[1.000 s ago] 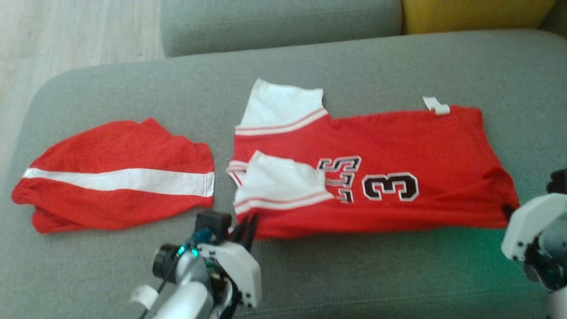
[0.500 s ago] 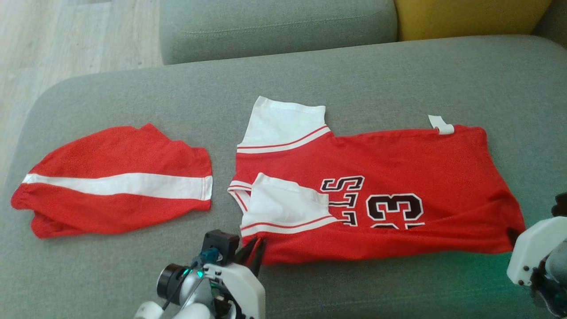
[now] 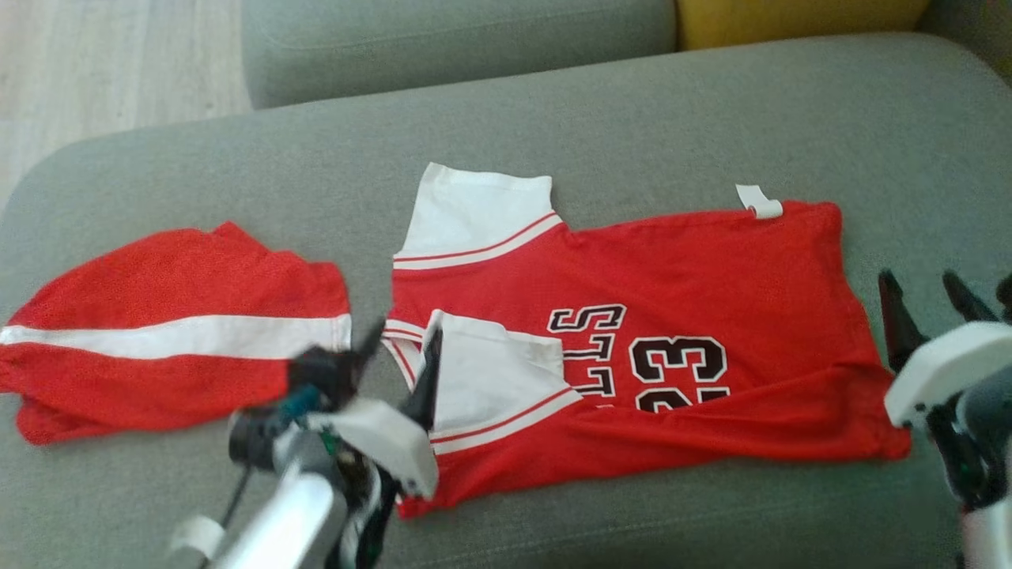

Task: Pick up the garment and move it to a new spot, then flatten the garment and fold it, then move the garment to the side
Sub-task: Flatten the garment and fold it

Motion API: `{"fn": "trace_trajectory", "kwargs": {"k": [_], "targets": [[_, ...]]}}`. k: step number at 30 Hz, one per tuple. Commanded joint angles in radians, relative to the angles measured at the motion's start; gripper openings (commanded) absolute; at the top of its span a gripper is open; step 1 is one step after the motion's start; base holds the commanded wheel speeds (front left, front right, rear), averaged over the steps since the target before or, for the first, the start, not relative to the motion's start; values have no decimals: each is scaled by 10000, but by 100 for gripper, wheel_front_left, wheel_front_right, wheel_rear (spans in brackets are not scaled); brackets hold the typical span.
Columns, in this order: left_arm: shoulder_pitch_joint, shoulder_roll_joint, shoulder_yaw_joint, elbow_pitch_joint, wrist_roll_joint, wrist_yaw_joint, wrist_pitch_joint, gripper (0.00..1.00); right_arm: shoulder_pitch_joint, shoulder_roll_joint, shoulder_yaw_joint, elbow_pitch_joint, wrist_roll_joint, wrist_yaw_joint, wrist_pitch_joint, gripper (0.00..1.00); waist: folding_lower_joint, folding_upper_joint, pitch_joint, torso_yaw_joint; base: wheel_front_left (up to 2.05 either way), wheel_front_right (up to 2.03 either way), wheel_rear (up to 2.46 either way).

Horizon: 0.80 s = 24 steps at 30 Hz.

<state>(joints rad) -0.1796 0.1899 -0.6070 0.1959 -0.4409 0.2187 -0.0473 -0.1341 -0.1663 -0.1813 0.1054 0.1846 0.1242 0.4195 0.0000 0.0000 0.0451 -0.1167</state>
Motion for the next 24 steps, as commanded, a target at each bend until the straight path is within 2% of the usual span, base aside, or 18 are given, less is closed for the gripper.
{"fn": "trace_trajectory", "kwargs": {"k": [1,4,8,9,10,14,17,24], "targets": [[-856,95,554,-441,-97,-87,-293,100,-570,-144,362,-422,-68,65,-422,100,0,0,176,-145,0,0,0],[-1256,140,717,-461,-163,-230,-409,100,-839,-101,556,-416,-96,65,-909,100,0,0,363,-262,0,0,0],[-2469,328,768,-150,-193,-709,42,100,-1501,70,892,-347,-91,65,-1586,100,0,0,899,-511,0,0,0],[-3261,462,676,243,-259,-1128,637,100,-1851,135,1067,-288,-103,65,-1776,100,0,0,1214,-632,0,0,0],[-3683,481,668,459,-366,-1371,917,100,-2032,156,1133,-250,-112,65,-1859,100,0,0,1366,-679,0,0,0],[-5323,596,788,1641,-1038,-2304,2323,100,-2764,239,1436,-109,-156,65,-2124,100,0,0,2057,-962,0,0,0],[-6384,871,743,2662,-1289,-2838,3392,100,-3271,319,1675,36,-156,65,-2289,100,0,0,2525,-1224,0,0,0],[-8195,1581,465,4604,-1138,-3296,4332,100,-4259,521,2243,428,-103,65,-2668,100,0,0,3340,-1841,0,0,0]]}}
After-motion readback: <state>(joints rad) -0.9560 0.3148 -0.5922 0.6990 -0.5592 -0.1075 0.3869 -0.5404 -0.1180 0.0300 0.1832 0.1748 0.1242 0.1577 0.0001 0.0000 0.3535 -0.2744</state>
